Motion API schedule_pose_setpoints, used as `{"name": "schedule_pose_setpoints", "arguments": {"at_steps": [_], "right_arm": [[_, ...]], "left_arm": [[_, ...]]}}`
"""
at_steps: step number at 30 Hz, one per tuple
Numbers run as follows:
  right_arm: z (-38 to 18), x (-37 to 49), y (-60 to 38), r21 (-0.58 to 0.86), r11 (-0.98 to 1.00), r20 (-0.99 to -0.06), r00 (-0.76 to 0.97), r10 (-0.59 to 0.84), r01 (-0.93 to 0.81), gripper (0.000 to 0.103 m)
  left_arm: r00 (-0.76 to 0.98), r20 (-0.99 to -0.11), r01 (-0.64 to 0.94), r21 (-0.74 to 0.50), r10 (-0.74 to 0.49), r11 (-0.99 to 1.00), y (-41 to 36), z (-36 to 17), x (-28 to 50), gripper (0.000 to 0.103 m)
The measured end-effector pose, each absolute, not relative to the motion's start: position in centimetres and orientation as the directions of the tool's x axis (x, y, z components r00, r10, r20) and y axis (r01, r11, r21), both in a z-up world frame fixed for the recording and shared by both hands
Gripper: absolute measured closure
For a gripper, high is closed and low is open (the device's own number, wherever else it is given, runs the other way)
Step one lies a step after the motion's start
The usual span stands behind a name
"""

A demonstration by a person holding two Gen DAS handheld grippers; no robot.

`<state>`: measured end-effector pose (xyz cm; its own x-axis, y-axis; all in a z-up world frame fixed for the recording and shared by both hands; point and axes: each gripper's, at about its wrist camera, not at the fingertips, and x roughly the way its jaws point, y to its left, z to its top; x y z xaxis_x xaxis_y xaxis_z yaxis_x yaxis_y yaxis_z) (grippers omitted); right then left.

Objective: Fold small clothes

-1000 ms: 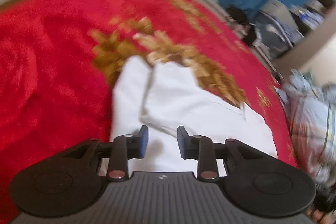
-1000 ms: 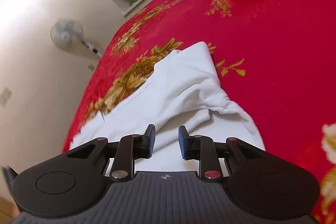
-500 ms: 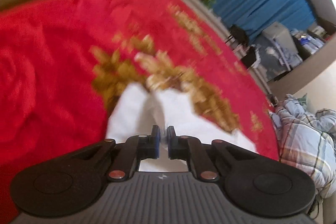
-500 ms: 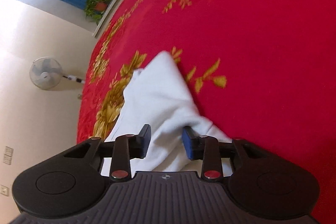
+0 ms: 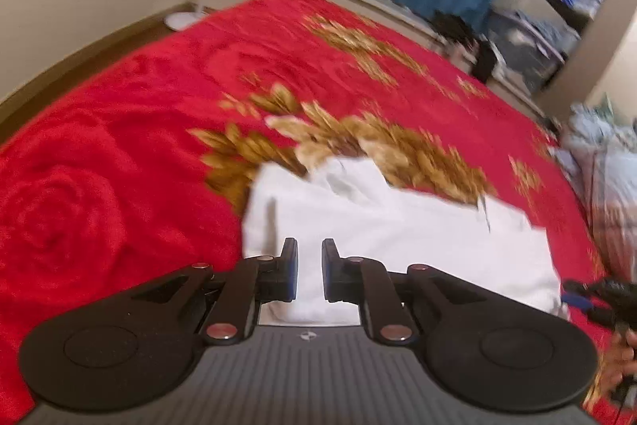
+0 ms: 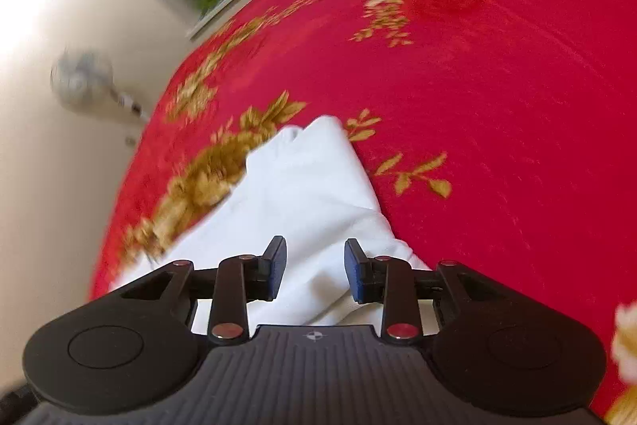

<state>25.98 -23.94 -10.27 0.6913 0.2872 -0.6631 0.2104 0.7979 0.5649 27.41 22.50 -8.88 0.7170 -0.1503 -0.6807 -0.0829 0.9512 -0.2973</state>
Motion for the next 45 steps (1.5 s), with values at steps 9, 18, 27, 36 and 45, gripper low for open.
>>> {"name": "schedule_pose_setpoints", "arguments": {"at_steps": [9,18,27,36,45], "right_arm": [[-10.3,26.3,-22.0,0.361,0.919,-0.724,0.668,0.169,0.159,0.070],[-10.3,25.9,-21.5,0.299,0.943,-0.746,0.653,0.135,0.148,0.069],[-3.1,19.7,-20.0,0.233,0.969,-0.696,0.710,0.110,0.079,0.064],[3.7,6.7,-20.1,0.151,0.989,-0.608,0.788,0.095,-0.003,0.055],[2.1,-2.4,-23.6,0.111,0.989,-0.648,0.762,0.000,0.095,0.052]], "left_arm": [[0.672,-0.730,-0.022,-0.192,-0.128,0.981,20.3,-10.6,27.5,0.079],[0.642,-0.761,-0.006,-0.119,-0.087,0.993,19.1,-10.7,27.5,0.074],[0.805,-0.588,0.020,-0.117,-0.085,0.993,17.6,0.0,17.5,0.052],[0.879,-0.471,0.030,-0.098,-0.073,0.995,16.8,1.8,1.5,0.041],[0.742,-0.664,-0.035,-0.175,-0.092,0.984,16.5,-4.9,-2.6,0.042]]}}
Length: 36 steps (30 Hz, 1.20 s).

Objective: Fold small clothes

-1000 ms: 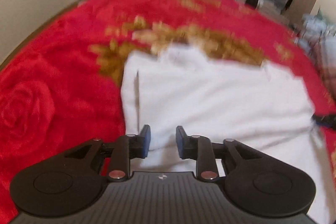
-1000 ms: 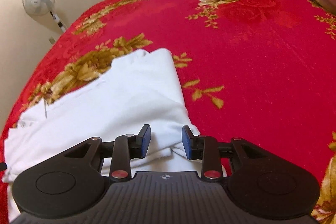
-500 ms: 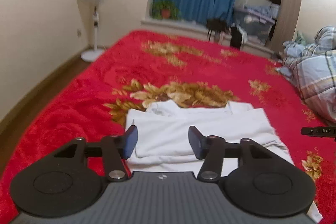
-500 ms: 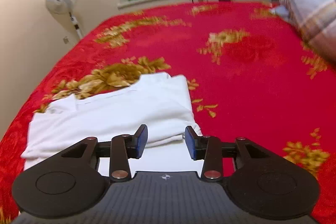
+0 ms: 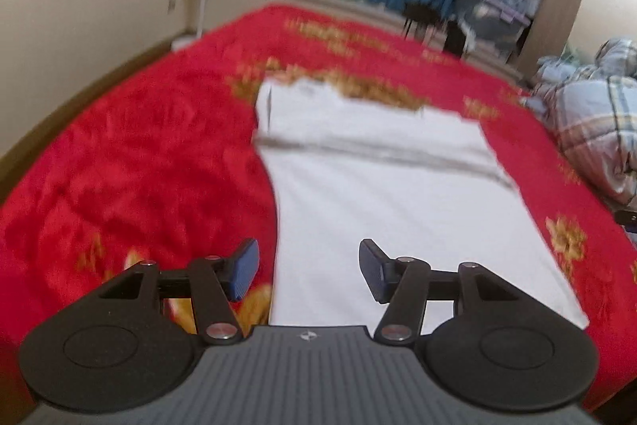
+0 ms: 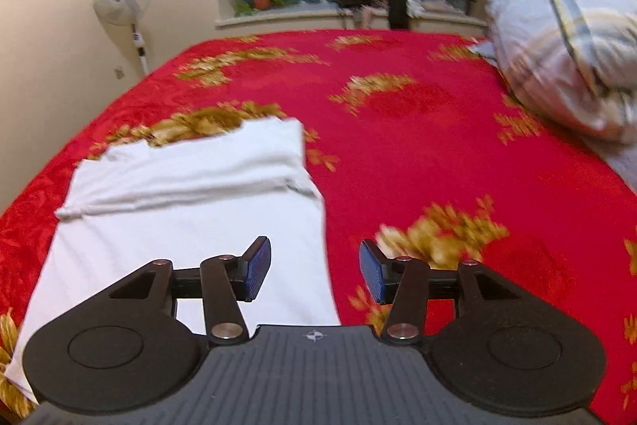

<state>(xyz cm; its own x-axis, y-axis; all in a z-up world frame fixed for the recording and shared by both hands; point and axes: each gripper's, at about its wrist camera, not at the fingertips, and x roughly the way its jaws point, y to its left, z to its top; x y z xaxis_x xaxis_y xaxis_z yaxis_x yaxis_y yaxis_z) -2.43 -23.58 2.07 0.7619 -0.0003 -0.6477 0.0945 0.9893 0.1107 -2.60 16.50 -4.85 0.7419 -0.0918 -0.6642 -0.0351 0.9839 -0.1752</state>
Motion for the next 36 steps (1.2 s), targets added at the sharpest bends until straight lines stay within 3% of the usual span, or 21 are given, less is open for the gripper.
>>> {"name": "schedule_pose_setpoints", "arguments": {"at_steps": [6,12,17,22,23,25,28,36], "right_arm": [[-3.1,-3.4,-26.4,0.166,0.974,-0.709,0.705,0.010,0.153,0.052],[-8.5,-2.0,-27.7,0.218,0.956,-0.816,0.574,0.067,0.198,0.052],[-10.7,-1.5,-26.7,0.169,0.969,-0.864,0.500,0.059,0.179,0.052],[-11.1,-1.4,-26.6,0.165,0.971,-0.868,0.494,0.060,0.173,0.051],[-11.1,-1.5,-26.6,0.171,0.970,-0.867,0.495,0.065,0.173,0.054],[-11.1,-1.4,-26.5,0.174,0.973,-0.865,0.496,0.076,0.154,0.063],[-10.9,-1.7,-26.3,0.208,0.970,-0.857,0.502,0.117,0.128,0.086],[-11.3,-2.2,-26.6,0.226,0.964,-0.865,0.484,0.131,0.142,0.088]], "left_arm": [[0.705,-0.703,-0.026,-0.160,-0.095,0.987,16.4,-6.9,-2.1,0.042],[0.585,-0.801,-0.136,-0.250,-0.126,0.959,19.3,-10.3,-1.0,0.044],[0.509,-0.850,-0.167,-0.252,-0.135,0.953,20.3,-12.3,-0.9,0.062],[0.485,-0.866,-0.123,-0.210,-0.126,0.970,19.5,-13.2,-0.9,0.065],[0.486,-0.865,-0.110,-0.199,-0.122,0.974,19.1,-13.2,-0.9,0.080],[0.481,-0.868,-0.084,-0.189,-0.126,0.978,18.8,-13.3,-1.0,0.097],[0.498,-0.860,-0.057,-0.166,-0.116,0.985,18.4,-12.7,-1.4,0.097],[0.467,-0.877,-0.090,-0.177,-0.116,0.980,18.4,-13.2,-1.8,0.092]]}}
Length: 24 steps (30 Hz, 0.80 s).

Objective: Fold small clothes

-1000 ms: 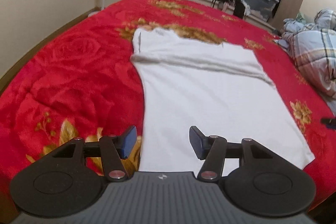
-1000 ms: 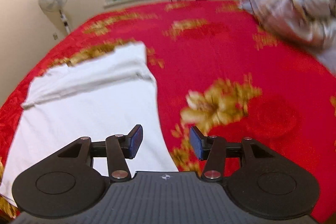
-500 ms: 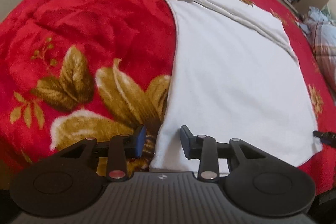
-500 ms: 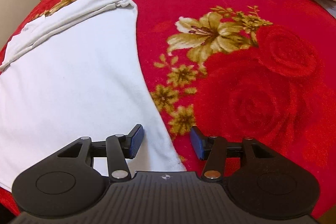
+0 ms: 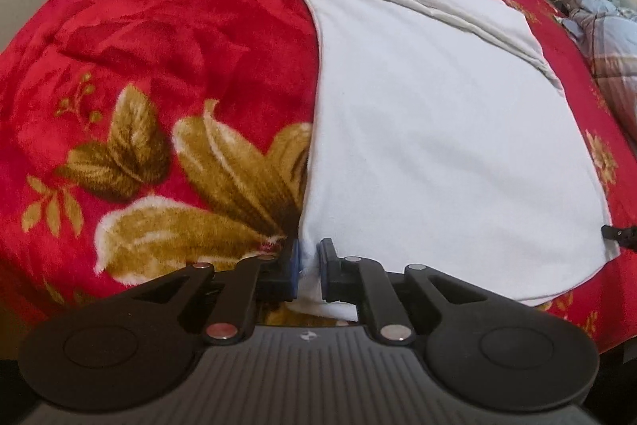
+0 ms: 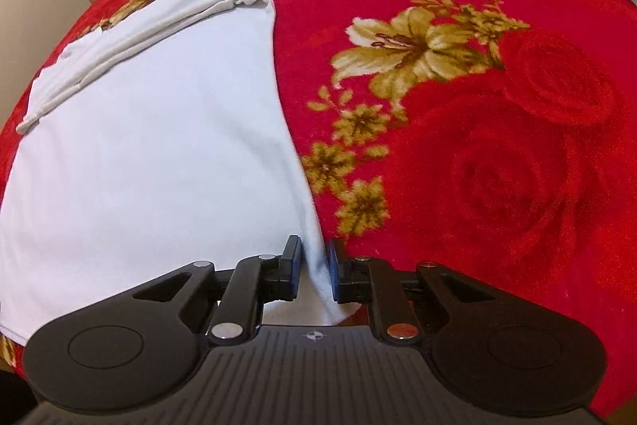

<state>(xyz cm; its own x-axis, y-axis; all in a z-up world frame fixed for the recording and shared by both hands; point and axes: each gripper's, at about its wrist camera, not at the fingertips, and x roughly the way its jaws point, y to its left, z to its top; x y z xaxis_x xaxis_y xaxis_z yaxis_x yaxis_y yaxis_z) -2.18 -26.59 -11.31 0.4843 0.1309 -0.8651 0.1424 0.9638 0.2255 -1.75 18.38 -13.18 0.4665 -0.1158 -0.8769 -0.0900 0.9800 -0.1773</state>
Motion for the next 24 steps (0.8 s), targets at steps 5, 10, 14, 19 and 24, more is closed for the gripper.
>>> {"name": "schedule_pose_setpoints", "arguments": {"at_steps": [5,10,14,19,24], "right_arm": [[-11.21,-2.14,-26.02,0.204,0.971,-0.864,0.490,0.119,0.125,0.085],[-11.24,-2.11,-26.01,0.203,0.972,-0.863,0.491,0.119,0.122,0.085],[-11.27,-2.08,-25.98,0.201,0.972,-0.863,0.491,0.117,0.121,0.085],[-11.21,-2.13,-25.80,0.191,0.975,-0.863,0.493,0.110,0.117,0.085],[-11.11,-2.19,-25.42,0.192,0.975,-0.858,0.501,0.113,0.109,0.096]], "left_arm": [[0.470,-0.876,-0.083,-0.163,-0.105,0.983,18.17,-13.18,-1.65,0.092],[0.473,-0.875,-0.080,-0.158,-0.102,0.984,17.96,-13.36,-1.69,0.092],[0.474,-0.875,-0.079,-0.157,-0.101,0.985,17.95,-13.38,-1.68,0.092],[0.474,-0.875,-0.077,-0.156,-0.101,0.985,17.96,-13.36,-1.64,0.092],[0.478,-0.873,-0.068,-0.149,-0.099,0.987,17.86,-13.31,-1.70,0.094]]}}
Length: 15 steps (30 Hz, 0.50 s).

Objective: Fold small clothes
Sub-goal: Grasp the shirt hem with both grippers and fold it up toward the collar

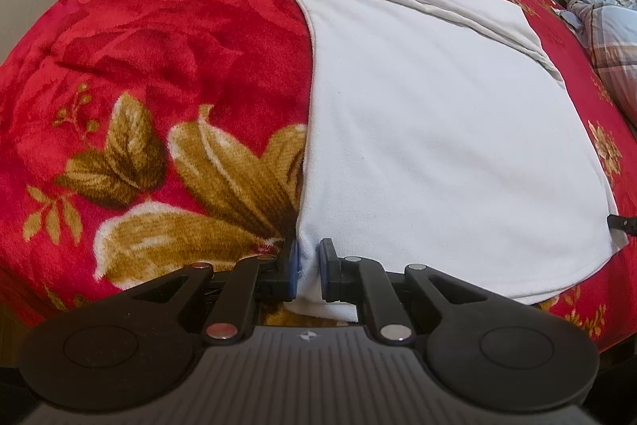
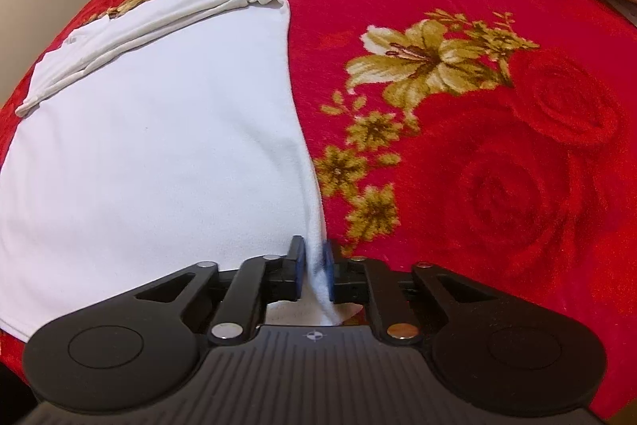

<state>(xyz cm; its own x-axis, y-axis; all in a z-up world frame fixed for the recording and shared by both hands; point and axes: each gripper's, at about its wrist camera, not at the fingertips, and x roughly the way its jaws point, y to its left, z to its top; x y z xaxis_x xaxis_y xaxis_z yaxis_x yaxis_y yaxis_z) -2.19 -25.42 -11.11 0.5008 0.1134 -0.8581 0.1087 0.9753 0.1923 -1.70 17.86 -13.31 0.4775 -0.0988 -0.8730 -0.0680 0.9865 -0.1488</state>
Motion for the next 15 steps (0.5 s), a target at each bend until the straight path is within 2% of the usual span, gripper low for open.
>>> {"name": "schedule_pose_setpoints", "arguments": {"at_steps": [3,5,11,15], "right_arm": [[-10.4,-2.3,-25.5,0.220,0.969,-0.841,0.525,0.132,0.110,0.098],[-8.7,-2.6,-25.8,0.284,0.954,-0.805,0.565,0.181,0.099,0.098],[0.7,-5.1,-27.2,0.424,0.905,-0.628,0.711,0.317,-0.029,0.100],[6.1,-9.5,-28.6,0.464,0.879,-0.523,0.766,0.374,-0.112,0.100]], "left_arm": [[0.504,-0.858,-0.038,-0.138,-0.100,0.990,17.6,-12.4,-1.8,0.097],[0.536,-0.833,-0.026,-0.176,-0.135,0.984,18.0,-10.7,-2.1,0.097],[0.682,-0.686,0.095,-0.262,-0.254,0.960,19.9,-1.9,-5.6,0.099],[0.738,-0.596,0.159,-0.304,-0.317,0.939,22.5,4.6,-10.3,0.099]]}}
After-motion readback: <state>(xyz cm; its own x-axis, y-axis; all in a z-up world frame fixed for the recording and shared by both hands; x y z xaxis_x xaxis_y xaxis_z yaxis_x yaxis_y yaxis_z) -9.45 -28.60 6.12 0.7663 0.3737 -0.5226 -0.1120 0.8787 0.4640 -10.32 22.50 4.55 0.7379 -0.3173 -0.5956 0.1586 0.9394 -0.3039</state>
